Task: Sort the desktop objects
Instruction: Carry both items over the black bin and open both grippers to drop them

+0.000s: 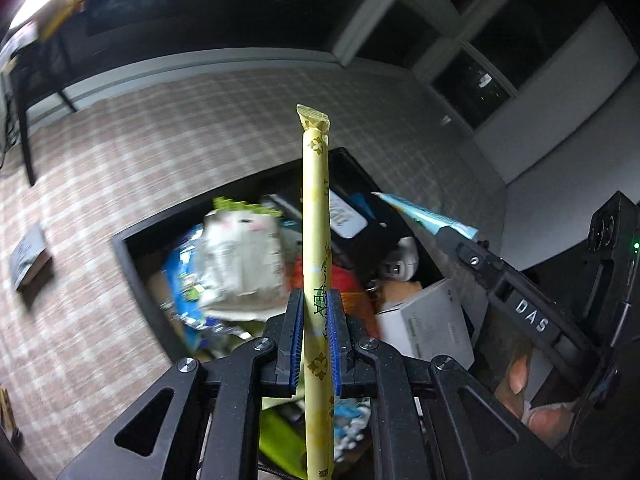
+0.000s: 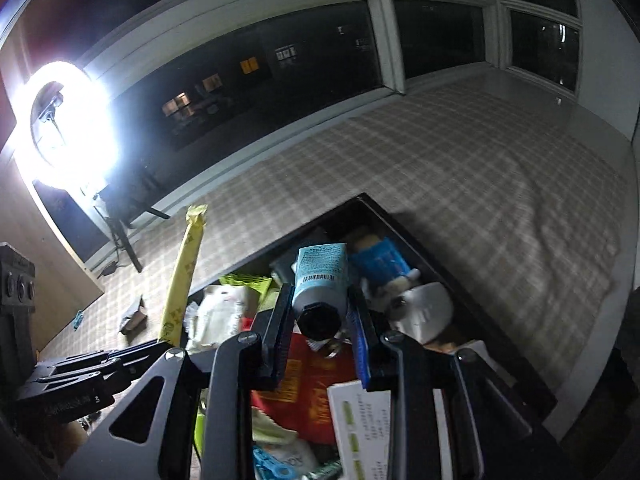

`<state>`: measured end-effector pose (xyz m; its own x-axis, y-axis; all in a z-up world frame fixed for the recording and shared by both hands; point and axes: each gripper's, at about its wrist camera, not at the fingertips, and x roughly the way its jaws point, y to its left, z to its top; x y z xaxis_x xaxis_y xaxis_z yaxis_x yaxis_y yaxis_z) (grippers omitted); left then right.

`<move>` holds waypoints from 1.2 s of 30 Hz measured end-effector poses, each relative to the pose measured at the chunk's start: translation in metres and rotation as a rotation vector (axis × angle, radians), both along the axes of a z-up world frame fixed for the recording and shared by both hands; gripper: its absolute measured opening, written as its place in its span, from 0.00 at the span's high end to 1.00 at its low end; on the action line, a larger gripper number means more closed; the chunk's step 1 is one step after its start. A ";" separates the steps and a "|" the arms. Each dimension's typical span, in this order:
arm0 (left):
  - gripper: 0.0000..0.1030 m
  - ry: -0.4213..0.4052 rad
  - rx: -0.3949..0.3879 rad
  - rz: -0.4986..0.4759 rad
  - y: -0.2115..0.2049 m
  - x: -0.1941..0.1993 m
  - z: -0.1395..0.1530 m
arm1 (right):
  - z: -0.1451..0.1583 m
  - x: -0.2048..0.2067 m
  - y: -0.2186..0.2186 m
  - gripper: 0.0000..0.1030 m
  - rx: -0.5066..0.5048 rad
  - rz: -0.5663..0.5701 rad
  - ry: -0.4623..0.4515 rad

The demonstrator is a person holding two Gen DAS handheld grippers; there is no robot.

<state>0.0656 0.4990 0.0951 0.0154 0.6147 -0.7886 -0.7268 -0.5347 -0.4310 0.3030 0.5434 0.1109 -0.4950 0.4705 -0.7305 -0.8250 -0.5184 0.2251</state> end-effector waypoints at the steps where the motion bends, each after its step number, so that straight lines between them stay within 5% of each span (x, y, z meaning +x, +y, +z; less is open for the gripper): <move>1: 0.89 0.005 -0.007 -0.026 0.008 0.004 0.000 | 0.000 0.001 0.001 0.74 0.000 -0.003 -0.005; 2: 0.78 0.007 -0.028 -0.039 0.012 0.008 0.000 | -0.001 0.002 0.003 0.74 -0.010 0.003 -0.015; 3: 0.54 0.010 -0.049 -0.046 0.015 0.010 -0.001 | -0.001 0.003 0.004 0.73 -0.016 -0.002 -0.019; 4: 0.47 0.018 -0.069 -0.043 0.017 0.012 -0.002 | -0.001 0.005 0.005 0.67 -0.022 -0.012 -0.024; 5: 0.46 0.037 -0.051 -0.041 0.015 0.013 0.001 | 0.000 0.007 0.005 0.55 -0.019 -0.023 -0.028; 7: 0.46 0.068 -0.054 -0.045 0.012 0.015 0.003 | 0.004 0.010 0.003 0.49 0.004 -0.035 -0.022; 22: 0.47 0.101 -0.103 0.072 -0.069 -0.009 0.004 | 0.011 -0.011 -0.020 0.49 0.009 0.040 -0.033; 36: 0.47 0.164 -0.175 0.273 -0.202 -0.032 0.014 | 0.017 -0.066 -0.081 0.48 -0.008 0.204 -0.048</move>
